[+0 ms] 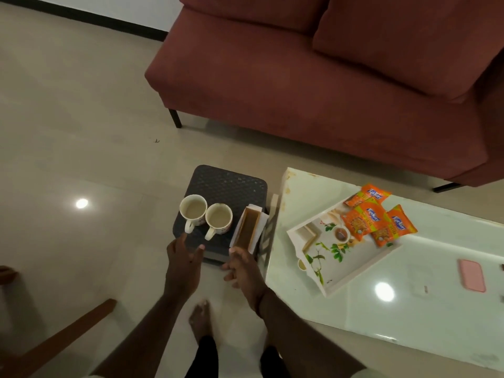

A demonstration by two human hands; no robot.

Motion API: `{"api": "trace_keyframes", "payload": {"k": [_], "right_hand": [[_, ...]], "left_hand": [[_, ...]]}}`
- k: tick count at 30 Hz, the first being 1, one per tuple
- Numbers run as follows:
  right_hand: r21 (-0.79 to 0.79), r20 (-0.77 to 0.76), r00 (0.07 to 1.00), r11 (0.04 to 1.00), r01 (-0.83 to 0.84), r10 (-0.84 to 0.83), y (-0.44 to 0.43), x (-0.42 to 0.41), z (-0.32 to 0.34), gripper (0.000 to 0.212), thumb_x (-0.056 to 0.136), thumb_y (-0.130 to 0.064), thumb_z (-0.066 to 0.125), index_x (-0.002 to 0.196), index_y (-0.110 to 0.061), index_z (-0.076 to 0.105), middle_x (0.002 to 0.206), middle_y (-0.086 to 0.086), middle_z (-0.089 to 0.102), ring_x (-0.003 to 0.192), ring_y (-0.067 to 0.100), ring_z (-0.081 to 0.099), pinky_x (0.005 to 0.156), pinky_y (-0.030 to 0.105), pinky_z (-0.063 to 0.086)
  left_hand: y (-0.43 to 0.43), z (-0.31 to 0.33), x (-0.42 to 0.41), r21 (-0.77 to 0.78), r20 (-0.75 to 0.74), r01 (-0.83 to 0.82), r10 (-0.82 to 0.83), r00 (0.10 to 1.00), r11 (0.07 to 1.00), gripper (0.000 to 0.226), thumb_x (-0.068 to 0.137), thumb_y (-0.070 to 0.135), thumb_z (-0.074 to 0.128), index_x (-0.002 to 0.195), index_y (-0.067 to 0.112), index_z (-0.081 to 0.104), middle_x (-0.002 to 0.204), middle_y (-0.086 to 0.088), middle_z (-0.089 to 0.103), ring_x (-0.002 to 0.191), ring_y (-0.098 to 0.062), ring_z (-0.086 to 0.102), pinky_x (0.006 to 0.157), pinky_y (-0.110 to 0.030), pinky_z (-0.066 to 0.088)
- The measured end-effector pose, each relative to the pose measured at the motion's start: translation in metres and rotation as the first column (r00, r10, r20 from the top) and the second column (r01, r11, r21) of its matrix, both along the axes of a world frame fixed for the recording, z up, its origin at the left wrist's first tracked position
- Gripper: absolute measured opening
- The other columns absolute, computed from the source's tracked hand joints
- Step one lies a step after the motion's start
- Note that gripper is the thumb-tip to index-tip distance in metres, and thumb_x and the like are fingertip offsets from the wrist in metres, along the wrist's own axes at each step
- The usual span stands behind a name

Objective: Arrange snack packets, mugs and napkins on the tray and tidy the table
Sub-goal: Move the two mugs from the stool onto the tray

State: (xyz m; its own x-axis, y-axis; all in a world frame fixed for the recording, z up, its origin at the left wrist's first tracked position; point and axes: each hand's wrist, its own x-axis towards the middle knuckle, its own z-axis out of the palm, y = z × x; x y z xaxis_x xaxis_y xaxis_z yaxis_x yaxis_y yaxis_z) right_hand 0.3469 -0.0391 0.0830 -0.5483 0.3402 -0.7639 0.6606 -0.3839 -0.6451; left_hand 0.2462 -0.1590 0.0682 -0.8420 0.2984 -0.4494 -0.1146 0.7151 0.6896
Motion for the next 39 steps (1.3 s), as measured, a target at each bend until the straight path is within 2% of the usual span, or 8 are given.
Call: {"api": "trace_keyframes", "payload": {"k": [3, 6, 11, 14, 18, 24, 32, 39], "right_hand": [[-0.098, 0.037, 0.993, 0.989, 0.113, -0.11, -0.016, -0.031, -0.014, 0.028, 0.1, -0.053, 0.037, 0.123, -0.038, 0.042, 0.108, 0.001, 0.07, 0.079, 0.012, 0.064, 0.067, 0.028, 0.046], [-0.166, 0.072, 0.978, 0.964, 0.206, -0.196, -0.03, -0.058, -0.035, 0.027, 0.1, -0.053, 0.038, 0.122, -0.039, 0.046, 0.107, 0.0, 0.072, 0.079, 0.012, 0.065, 0.068, 0.027, 0.045], [-0.208, 0.1, 0.95, 0.928, 0.31, -0.295, -0.042, -0.089, -0.066, 0.033, 0.101, -0.051, 0.039, 0.127, -0.034, 0.052, 0.105, 0.002, 0.073, 0.08, 0.014, 0.065, 0.067, 0.027, 0.044], [-0.198, 0.065, 0.941, 0.92, 0.338, -0.332, -0.044, -0.1, -0.079, 0.032, 0.101, -0.049, 0.04, 0.123, -0.031, 0.055, 0.102, 0.002, 0.073, 0.08, 0.015, 0.065, 0.064, 0.027, 0.043], [-0.123, 0.049, 0.943, 0.935, 0.332, -0.329, -0.044, -0.107, -0.094, 0.035, 0.104, -0.045, 0.034, 0.118, -0.024, 0.057, 0.113, 0.007, 0.07, 0.09, 0.019, 0.064, 0.066, 0.028, 0.044], [-0.066, -0.045, 0.911, 0.911, 0.406, -0.409, -0.049, -0.112, -0.106, 0.031, 0.106, -0.034, 0.032, 0.089, -0.017, 0.05, 0.072, 0.0, 0.05, 0.064, 0.011, 0.046, 0.059, 0.024, 0.039], [-0.042, -0.206, 0.894, 0.916, 0.399, -0.398, -0.038, -0.095, -0.056, 0.031, 0.106, -0.033, 0.034, 0.091, -0.014, 0.053, 0.074, 0.002, 0.053, 0.065, 0.009, 0.048, 0.063, 0.024, 0.042], [0.005, -0.352, 0.758, 0.809, 0.588, -0.549, 0.028, -0.035, -0.014, 0.033, 0.104, -0.027, 0.04, 0.079, -0.015, 0.057, 0.069, 0.004, 0.057, 0.065, 0.014, 0.053, 0.062, 0.028, 0.045]], "left_hand": [[-0.007, -0.019, -0.038, 0.023, 0.009, -0.035, 0.035, 0.999, 0.999, 0.055, 0.095, 0.033, 0.055, 0.14, 0.006, 0.04, 0.142, -0.018, 0.042, 0.13, -0.031, 0.041, 0.1, -0.042, 0.043], [-0.005, -0.034, -0.073, 0.109, 0.065, -0.044, 0.037, 0.997, 0.993, 0.039, 0.095, 0.028, 0.057, 0.117, -0.004, 0.054, 0.108, -0.025, 0.063, 0.103, -0.042, 0.06, 0.084, -0.053, 0.053], [0.003, -0.056, -0.099, 0.142, 0.26, -0.039, 0.0, 0.966, 0.989, 0.023, 0.097, 0.034, 0.051, 0.085, 0.016, 0.057, 0.088, -0.017, 0.064, 0.072, -0.033, 0.061, 0.067, -0.041, 0.054], [0.011, -0.067, -0.108, 0.091, 0.485, -0.173, 0.108, 0.868, 0.981, 0.021, 0.094, 0.04, 0.053, 0.085, 0.022, 0.059, 0.079, -0.004, 0.06, 0.061, -0.017, 0.054, 0.062, -0.03, 0.05], [0.014, -0.083, -0.11, 0.072, 0.566, -0.145, 0.079, 0.821, 0.987, 0.022, 0.094, 0.034, 0.052, 0.089, 0.015, 0.061, 0.06, -0.003, 0.061, 0.041, -0.01, 0.048, 0.046, -0.023, 0.048], [0.004, -0.102, -0.102, 0.211, 0.421, -0.166, 0.064, 0.905, 0.963, 0.031, 0.099, 0.034, 0.046, 0.076, 0.014, 0.055, 0.058, -0.001, 0.054, 0.048, -0.01, 0.047, 0.045, -0.022, 0.038], [0.0, -0.054, -0.088, 0.294, 0.206, -0.081, 0.019, 0.978, 0.952, 0.037, 0.102, 0.033, 0.043, 0.076, 0.011, 0.056, 0.054, 0.003, 0.05, 0.047, -0.005, 0.046, 0.043, -0.018, 0.043], [0.06, 0.008, -0.042, 0.369, 0.177, -0.002, -0.068, 0.982, 0.929, 0.034, 0.101, 0.027, 0.044, 0.077, 0.008, 0.058, 0.055, -0.001, 0.046, 0.047, -0.007, 0.042, 0.042, -0.021, 0.042]]}}
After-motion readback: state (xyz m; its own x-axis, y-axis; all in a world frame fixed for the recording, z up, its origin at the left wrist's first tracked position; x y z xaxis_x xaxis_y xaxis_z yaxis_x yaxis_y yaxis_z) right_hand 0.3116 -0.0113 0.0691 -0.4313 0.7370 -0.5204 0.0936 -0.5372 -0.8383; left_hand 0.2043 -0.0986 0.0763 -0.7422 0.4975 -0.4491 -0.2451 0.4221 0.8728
